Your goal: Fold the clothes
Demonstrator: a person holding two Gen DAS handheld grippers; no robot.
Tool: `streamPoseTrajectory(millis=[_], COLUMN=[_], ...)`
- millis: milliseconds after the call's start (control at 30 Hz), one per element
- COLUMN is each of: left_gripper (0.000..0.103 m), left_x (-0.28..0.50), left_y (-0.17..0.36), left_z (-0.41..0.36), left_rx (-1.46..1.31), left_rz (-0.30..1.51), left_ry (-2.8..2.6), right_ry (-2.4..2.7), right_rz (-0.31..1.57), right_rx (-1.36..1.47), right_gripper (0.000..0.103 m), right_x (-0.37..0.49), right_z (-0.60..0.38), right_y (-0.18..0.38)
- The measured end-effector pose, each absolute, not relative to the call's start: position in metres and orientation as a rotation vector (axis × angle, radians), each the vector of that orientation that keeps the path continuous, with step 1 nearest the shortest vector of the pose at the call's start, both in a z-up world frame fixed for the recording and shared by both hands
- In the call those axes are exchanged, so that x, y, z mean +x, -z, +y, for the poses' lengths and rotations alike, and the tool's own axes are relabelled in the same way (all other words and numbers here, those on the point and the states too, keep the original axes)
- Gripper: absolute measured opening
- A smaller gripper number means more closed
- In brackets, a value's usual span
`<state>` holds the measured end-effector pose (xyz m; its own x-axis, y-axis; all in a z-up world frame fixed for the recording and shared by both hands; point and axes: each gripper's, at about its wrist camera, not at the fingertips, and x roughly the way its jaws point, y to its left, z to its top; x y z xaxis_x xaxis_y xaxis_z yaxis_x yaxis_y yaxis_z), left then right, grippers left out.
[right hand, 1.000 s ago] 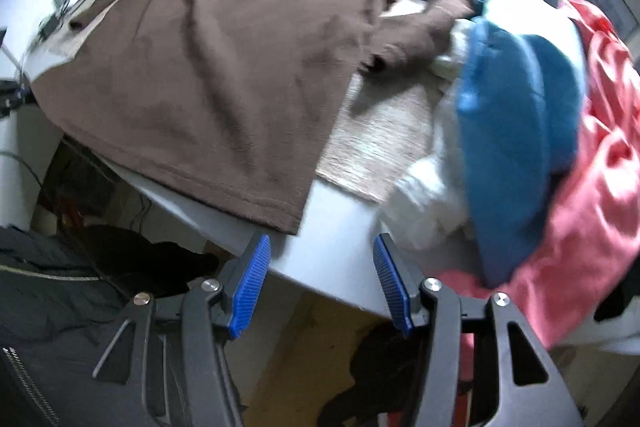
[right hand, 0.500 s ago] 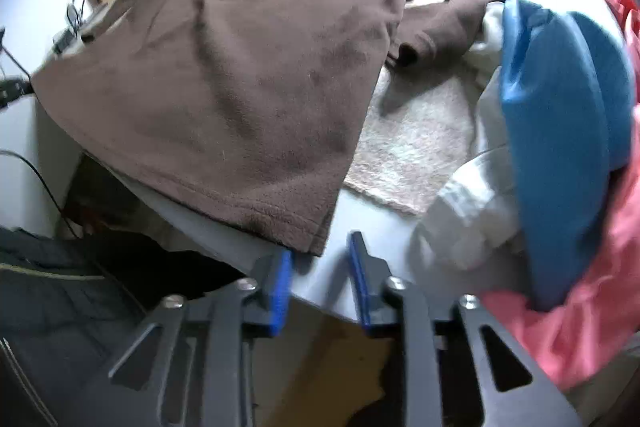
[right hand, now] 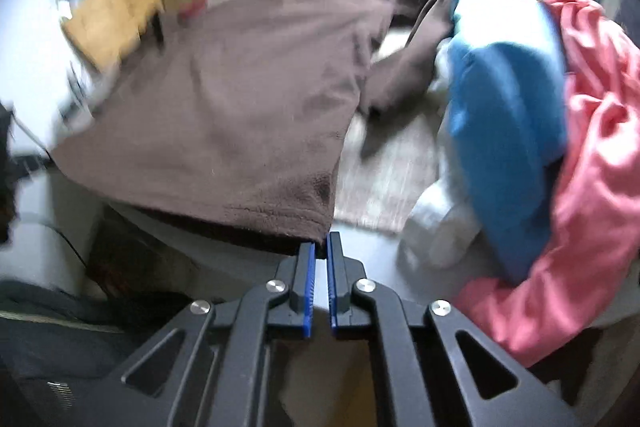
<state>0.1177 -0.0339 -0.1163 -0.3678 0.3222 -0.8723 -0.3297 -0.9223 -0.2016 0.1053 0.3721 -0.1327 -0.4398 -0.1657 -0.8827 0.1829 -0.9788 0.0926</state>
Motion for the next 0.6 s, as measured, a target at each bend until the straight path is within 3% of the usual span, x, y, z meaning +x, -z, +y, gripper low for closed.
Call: streamPoseTrajectory(millis=[100,233,400,600], left_gripper=[0.004,0.004,0.004,0.008], left_x=[0.123,0.127,0.120,0.125], left_y=[0.103,0.093,0.144,0.145], left_z=[-0.036,-0.038,-0.035,-0.031], left_rx=[-1.427,-1.391,-1.558,-1.618], left_rz=[0.023,0.034,0.097,0.229], left_ry=[-2.336,-2.350,-2.257,-2.205], right_ry=[2.531,2.574,2.436,2.420], right_rz=[-0.028,-0.279,-0.237,0.013], right_rx=[1.456,1.424,1.696,1.758], right_gripper=[0.005,0.005,0.004,0.005], right_x=[0.109,0.112,0.114,0.113], right_z=[0.364,0.381,0.388,0.388], right_y=[0.109,0.111,0.174,0.137])
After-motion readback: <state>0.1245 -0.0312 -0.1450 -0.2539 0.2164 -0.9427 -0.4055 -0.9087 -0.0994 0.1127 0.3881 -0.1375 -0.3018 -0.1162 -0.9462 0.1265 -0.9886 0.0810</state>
